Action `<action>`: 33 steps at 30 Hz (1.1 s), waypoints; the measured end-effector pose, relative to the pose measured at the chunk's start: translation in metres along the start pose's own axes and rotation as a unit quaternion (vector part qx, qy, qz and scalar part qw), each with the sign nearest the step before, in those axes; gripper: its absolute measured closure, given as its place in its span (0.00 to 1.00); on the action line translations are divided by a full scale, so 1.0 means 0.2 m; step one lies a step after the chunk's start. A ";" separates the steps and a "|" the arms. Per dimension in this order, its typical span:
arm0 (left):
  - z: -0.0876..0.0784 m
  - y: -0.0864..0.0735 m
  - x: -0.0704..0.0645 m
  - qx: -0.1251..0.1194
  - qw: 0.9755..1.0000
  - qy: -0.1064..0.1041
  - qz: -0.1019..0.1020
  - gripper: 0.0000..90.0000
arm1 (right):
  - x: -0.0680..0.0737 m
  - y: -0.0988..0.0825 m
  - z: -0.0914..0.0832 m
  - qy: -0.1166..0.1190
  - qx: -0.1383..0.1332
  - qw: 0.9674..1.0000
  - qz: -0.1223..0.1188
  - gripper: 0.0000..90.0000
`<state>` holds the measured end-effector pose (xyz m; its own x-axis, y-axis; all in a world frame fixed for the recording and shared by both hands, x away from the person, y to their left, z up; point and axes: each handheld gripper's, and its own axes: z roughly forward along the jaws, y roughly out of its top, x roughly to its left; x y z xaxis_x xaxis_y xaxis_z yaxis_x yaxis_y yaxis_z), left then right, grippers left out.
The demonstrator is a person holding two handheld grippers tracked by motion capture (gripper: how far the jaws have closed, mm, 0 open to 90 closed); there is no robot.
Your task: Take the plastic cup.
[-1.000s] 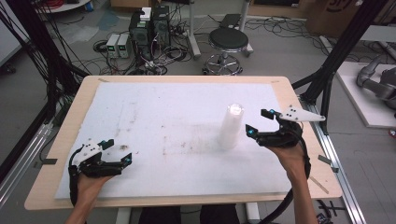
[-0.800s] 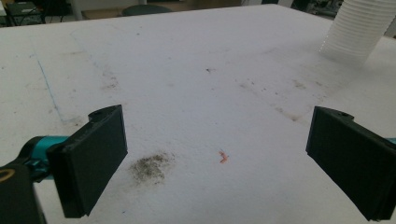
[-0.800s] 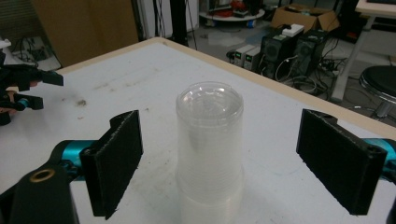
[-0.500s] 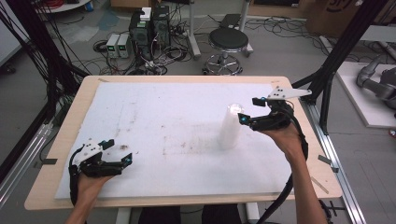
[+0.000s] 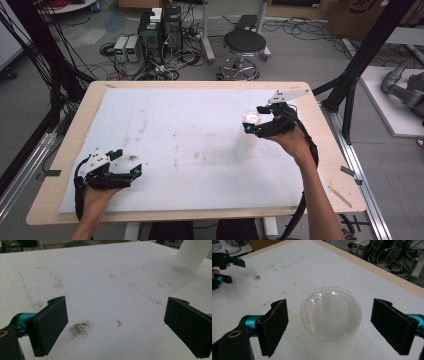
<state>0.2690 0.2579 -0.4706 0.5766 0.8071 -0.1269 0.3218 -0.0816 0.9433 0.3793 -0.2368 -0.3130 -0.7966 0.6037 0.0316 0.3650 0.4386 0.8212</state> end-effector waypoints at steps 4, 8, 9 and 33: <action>0.00 0.00 0.00 0.001 1.000 0.001 0.000 0.06 | 0.00 0.00 0.04 0.005 0.010 1.000 -0.003 0.16; 0.00 0.00 0.00 0.001 1.000 0.000 0.000 0.06 | -0.01 0.00 0.06 0.004 0.017 1.000 -0.001 0.18; 0.00 0.00 0.00 0.001 1.000 0.000 0.000 0.06 | -0.02 0.00 0.06 0.006 0.017 1.000 -0.004 0.18; 0.00 0.00 0.00 0.003 1.000 0.000 -0.002 0.06 | -0.02 0.00 0.08 0.003 0.039 0.999 -0.008 0.33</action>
<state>0.2696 0.2580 -0.4706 0.5747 0.8079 -0.1301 0.3280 -0.0817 0.9412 0.3905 -0.2284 -0.3233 -0.8054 0.5923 0.0236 0.3893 0.4985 0.7745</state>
